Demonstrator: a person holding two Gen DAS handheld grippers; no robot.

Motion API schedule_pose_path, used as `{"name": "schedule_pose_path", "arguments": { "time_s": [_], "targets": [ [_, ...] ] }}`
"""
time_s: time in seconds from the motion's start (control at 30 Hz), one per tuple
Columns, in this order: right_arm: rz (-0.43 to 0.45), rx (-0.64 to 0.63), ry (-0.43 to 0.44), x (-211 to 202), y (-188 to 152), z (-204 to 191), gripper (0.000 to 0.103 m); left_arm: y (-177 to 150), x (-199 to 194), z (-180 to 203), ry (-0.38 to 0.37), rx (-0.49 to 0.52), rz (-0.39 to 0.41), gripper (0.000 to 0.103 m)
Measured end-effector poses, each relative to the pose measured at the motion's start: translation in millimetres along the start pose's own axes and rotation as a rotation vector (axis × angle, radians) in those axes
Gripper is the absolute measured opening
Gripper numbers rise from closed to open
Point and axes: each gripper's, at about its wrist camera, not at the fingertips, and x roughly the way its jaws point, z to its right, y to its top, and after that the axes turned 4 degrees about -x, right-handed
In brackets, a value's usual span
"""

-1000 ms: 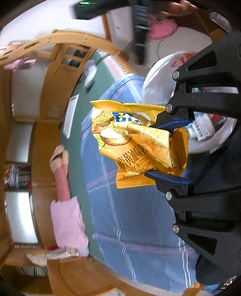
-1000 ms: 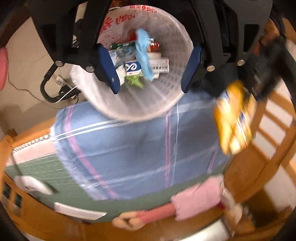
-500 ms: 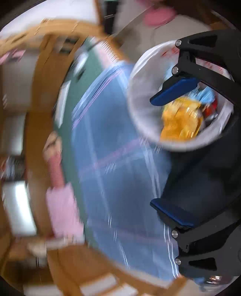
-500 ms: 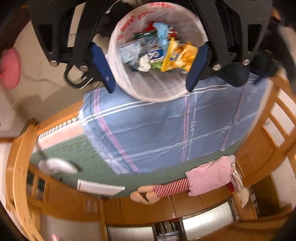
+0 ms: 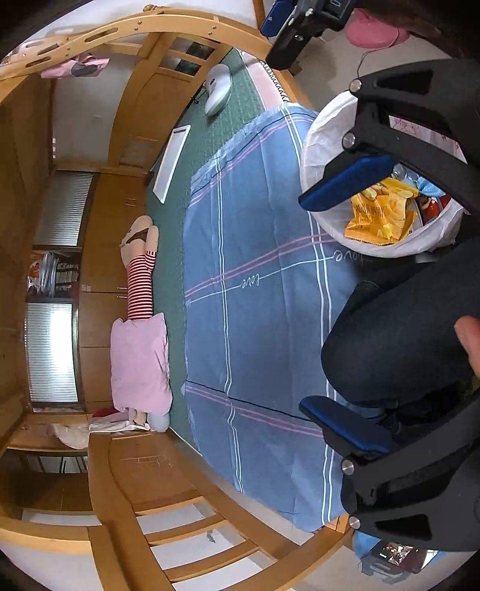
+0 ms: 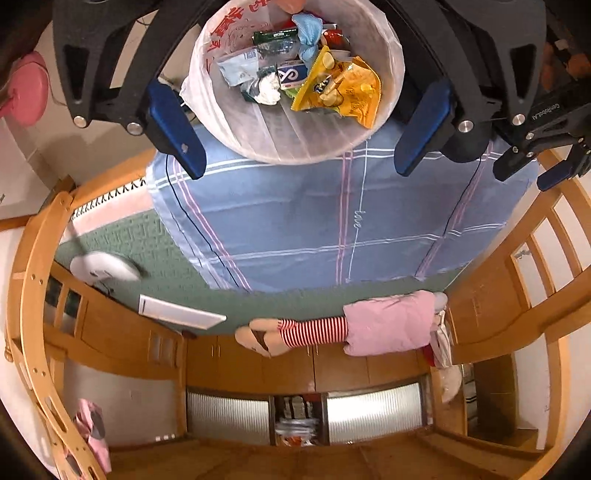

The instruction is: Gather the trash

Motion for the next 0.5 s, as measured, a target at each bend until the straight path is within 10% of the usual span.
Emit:
{"name": "schedule_pose_path", "arguments": {
  "time_s": [0.5],
  "targets": [
    [0.025,0.001,-0.031,-8,2,-1,0.099,7,-8,3,-0.019,0.008,0.026,0.1]
  ]
}}
